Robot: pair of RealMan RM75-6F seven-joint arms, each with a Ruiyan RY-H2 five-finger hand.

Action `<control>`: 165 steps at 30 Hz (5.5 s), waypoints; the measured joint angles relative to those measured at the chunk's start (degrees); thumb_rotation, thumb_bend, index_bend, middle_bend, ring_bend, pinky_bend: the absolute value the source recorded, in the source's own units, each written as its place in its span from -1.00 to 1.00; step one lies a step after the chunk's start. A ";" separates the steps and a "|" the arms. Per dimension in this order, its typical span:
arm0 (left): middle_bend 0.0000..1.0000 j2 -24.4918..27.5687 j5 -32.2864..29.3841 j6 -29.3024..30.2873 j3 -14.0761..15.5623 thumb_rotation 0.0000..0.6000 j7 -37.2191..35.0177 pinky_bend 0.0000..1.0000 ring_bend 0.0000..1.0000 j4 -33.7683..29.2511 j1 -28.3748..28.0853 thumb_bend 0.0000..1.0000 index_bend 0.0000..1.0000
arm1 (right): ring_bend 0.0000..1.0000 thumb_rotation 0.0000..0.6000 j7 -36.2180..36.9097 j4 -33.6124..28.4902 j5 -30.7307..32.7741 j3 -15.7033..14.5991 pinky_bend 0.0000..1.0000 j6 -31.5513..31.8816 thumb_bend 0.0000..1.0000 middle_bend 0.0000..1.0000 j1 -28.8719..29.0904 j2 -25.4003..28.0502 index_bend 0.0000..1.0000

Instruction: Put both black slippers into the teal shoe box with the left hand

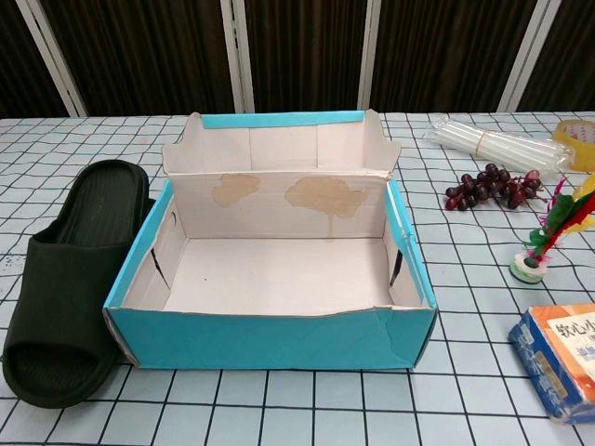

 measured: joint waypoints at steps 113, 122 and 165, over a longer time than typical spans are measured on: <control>-0.87 -24.35 14.91 -4.51 5.19 0.80 34.88 -1.00 -1.00 0.70 -0.48 -0.47 -1.00 | -0.64 1.00 9.49 0.75 2.88 0.12 -0.62 -3.65 -0.38 -0.77 -0.05 3.29 -0.70; -0.88 -24.85 14.75 -5.10 5.25 0.79 34.84 -1.00 -1.00 1.26 -1.12 -0.47 -1.00 | -0.64 1.00 9.35 0.95 3.10 0.11 -0.62 -4.08 -0.38 -0.77 0.17 3.10 -0.70; -0.89 -31.82 16.88 -3.53 5.18 0.95 35.53 -1.00 -1.00 11.98 -3.09 -0.47 -1.00 | -0.64 1.00 11.83 1.54 3.95 0.01 -0.62 -6.25 -0.38 -0.77 0.92 3.25 -0.70</control>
